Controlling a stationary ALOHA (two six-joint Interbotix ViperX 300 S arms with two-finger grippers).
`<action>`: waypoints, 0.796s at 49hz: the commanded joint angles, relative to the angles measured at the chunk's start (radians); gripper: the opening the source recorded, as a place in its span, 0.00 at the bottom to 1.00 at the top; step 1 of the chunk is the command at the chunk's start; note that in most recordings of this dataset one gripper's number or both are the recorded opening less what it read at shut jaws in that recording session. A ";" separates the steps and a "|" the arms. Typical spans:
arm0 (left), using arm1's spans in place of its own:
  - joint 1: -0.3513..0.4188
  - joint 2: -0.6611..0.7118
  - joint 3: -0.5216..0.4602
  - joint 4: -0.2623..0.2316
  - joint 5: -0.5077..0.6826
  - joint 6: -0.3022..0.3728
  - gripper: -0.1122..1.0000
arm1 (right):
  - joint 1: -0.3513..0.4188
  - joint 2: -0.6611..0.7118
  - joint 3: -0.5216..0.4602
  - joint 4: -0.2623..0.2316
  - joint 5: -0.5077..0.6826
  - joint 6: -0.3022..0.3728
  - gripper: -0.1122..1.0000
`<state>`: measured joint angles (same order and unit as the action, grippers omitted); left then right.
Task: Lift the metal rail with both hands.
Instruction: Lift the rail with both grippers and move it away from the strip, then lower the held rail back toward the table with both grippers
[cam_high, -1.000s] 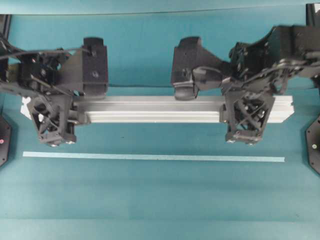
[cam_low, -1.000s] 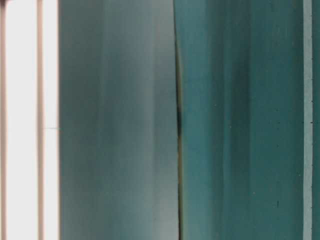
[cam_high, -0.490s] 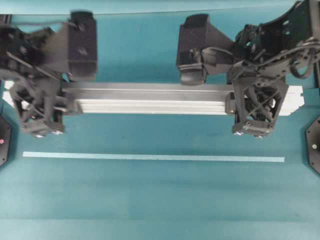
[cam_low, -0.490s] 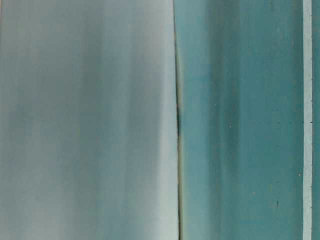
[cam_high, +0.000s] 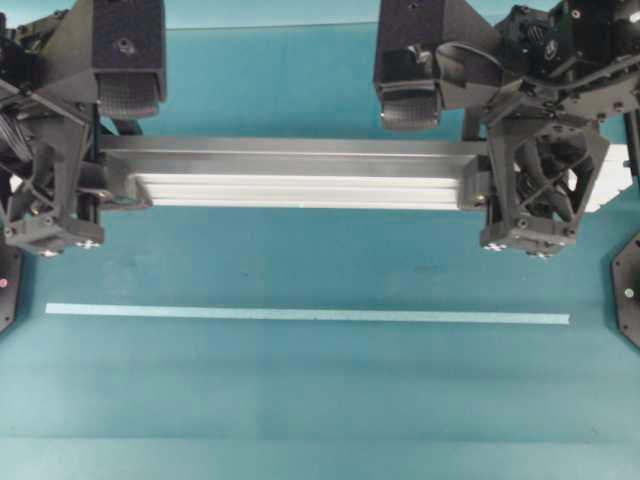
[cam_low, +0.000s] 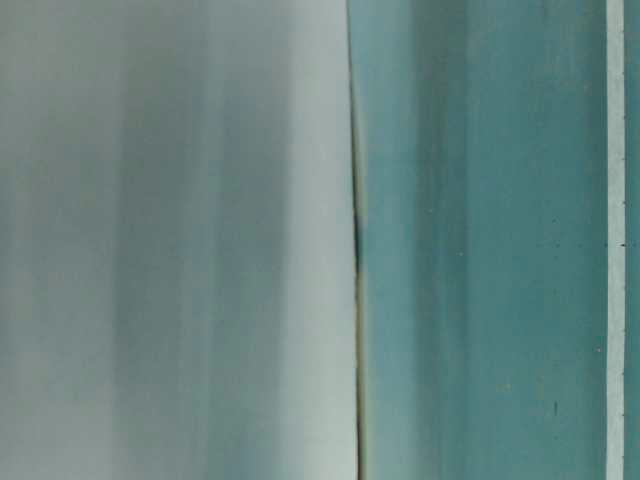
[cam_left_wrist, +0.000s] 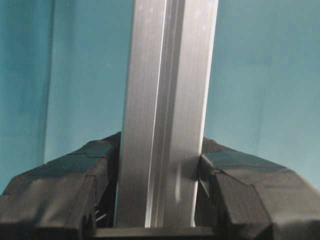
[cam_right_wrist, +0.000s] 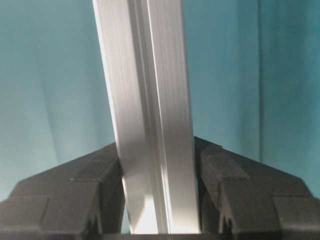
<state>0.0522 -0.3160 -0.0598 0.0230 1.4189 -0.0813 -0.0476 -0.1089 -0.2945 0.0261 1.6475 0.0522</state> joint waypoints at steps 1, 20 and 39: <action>0.009 0.005 -0.046 0.005 -0.020 -0.006 0.43 | 0.017 0.005 -0.044 0.005 -0.023 0.011 0.44; 0.009 0.009 -0.044 0.005 -0.018 -0.006 0.43 | 0.023 0.005 -0.064 0.005 -0.021 0.011 0.44; 0.011 0.017 0.044 0.005 -0.044 -0.009 0.43 | 0.029 0.005 0.058 -0.020 -0.031 0.003 0.44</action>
<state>0.0522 -0.2945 -0.0245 0.0230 1.4143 -0.0813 -0.0337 -0.1089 -0.2592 0.0061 1.6460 0.0522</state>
